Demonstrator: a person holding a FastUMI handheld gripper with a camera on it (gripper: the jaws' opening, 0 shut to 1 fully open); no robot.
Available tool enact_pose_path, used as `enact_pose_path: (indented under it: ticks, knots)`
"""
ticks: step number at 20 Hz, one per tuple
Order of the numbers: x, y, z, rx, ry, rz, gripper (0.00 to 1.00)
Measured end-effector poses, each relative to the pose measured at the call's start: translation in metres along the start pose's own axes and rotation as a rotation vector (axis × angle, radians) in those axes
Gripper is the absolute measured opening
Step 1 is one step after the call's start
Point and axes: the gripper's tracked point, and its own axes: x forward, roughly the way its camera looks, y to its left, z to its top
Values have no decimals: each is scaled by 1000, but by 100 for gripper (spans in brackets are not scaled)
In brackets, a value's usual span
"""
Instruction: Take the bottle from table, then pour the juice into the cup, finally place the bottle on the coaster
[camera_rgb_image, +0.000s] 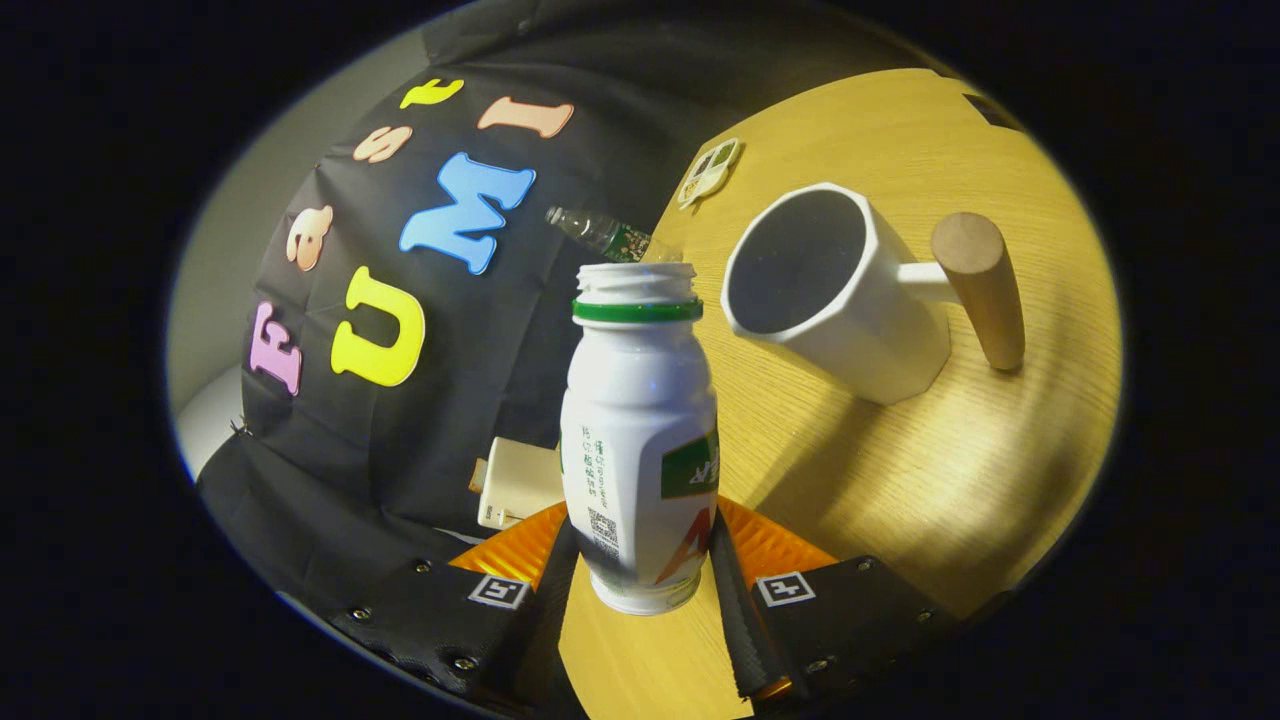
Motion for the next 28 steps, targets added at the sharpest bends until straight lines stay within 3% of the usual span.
enact_pose_path:
  ticks: [16,28]
  knots:
    - [-5,8,3,257,79,-23,67]
    - [-13,14,2,338,146,-57,68]
